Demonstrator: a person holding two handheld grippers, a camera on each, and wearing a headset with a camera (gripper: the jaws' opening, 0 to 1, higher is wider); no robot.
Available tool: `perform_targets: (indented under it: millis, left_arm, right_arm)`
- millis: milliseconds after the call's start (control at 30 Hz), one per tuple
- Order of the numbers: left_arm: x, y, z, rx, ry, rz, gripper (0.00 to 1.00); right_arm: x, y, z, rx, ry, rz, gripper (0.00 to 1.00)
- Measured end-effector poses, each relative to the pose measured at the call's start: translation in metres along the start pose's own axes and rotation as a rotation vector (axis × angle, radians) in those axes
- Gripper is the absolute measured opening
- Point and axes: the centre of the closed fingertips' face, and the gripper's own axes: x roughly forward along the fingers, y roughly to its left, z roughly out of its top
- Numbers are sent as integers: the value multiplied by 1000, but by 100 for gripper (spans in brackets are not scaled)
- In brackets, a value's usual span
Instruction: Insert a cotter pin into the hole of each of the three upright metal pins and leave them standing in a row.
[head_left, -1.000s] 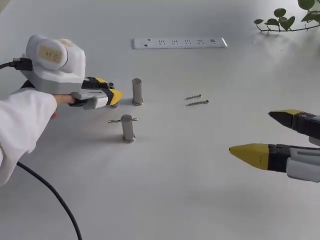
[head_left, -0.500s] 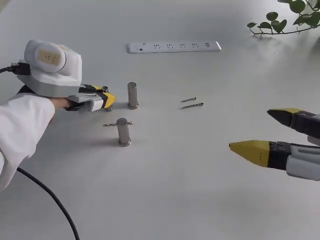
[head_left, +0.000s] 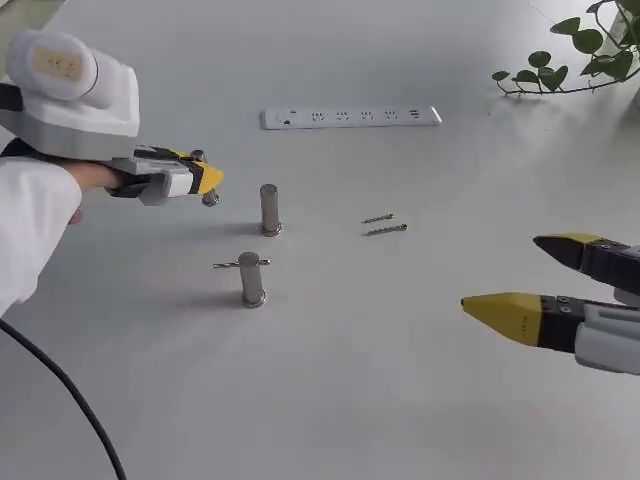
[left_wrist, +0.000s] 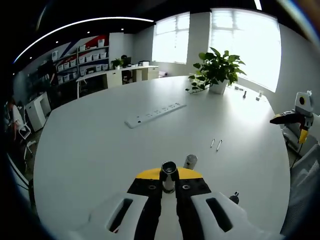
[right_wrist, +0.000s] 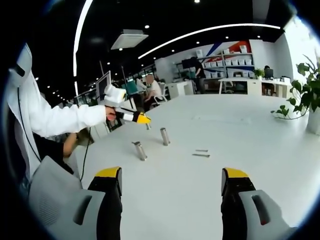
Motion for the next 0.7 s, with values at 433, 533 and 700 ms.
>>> perform_targets:
  millis: [433, 533, 700]
  left_arm:
    - [-47, -61, 46, 69, -100, -28, 7]
    - [-48, -70, 47, 92, -105, -28, 7]
    - [-42, -93, 36, 51, -116, -113, 7]
  right_arm:
    - [-3, 1, 3, 10, -25, 7, 79]
    - [-5, 1, 5, 17, -43, 5, 78]
    - [-7, 1, 7, 22, -51, 4, 79]
